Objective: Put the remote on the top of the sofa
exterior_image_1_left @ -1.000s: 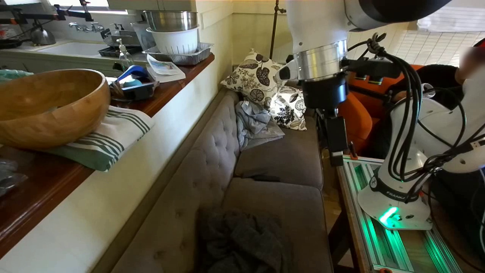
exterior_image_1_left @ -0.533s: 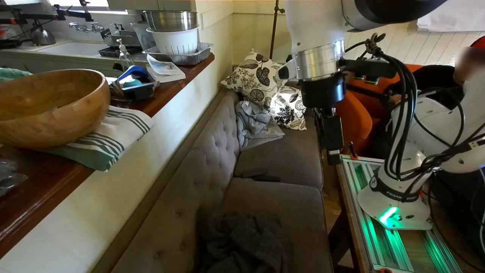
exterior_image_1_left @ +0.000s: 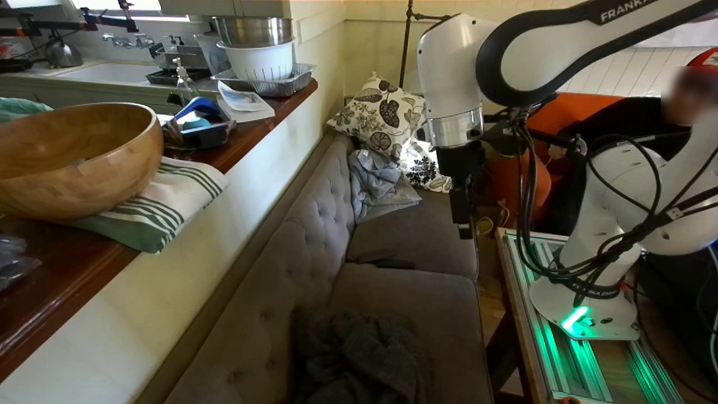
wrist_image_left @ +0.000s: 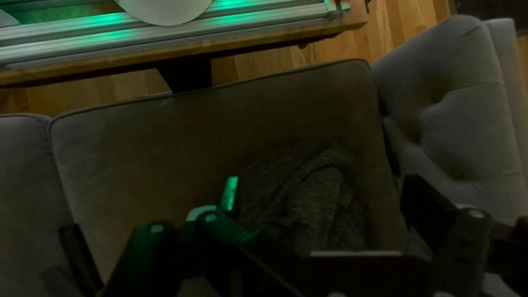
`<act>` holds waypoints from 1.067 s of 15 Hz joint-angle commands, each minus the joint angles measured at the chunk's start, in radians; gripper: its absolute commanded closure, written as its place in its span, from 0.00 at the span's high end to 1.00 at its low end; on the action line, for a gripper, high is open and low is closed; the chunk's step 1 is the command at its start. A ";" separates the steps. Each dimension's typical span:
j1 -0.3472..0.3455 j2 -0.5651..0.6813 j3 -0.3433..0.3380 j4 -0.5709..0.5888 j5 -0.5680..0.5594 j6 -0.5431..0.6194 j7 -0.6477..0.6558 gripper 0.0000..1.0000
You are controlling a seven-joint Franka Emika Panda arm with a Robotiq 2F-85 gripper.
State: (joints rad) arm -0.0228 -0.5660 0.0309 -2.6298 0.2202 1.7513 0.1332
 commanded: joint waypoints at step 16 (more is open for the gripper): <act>-0.221 0.089 -0.153 -0.139 -0.110 0.371 0.096 1.00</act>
State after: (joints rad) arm -0.1978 -0.5363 -0.1074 -2.7010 0.1187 1.9398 0.1887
